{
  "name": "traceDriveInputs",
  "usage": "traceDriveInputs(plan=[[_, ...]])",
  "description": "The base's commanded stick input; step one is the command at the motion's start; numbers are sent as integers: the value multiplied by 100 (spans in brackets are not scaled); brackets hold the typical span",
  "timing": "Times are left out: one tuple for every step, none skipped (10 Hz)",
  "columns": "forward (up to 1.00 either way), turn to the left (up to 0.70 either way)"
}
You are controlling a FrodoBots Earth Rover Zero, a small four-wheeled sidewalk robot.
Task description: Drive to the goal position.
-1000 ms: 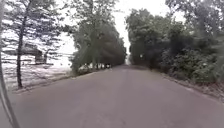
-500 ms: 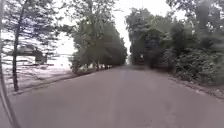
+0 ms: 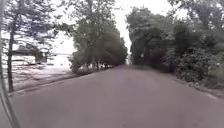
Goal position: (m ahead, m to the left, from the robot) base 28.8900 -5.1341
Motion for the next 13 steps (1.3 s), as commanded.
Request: traceDriveInputs(plan=[[70, 0], [70, 0], [70, 0], [70, 0], [70, 0], [70, 0], [70, 0], [70, 0], [70, 0], [70, 0], [70, 0], [70, 0], [70, 0]])
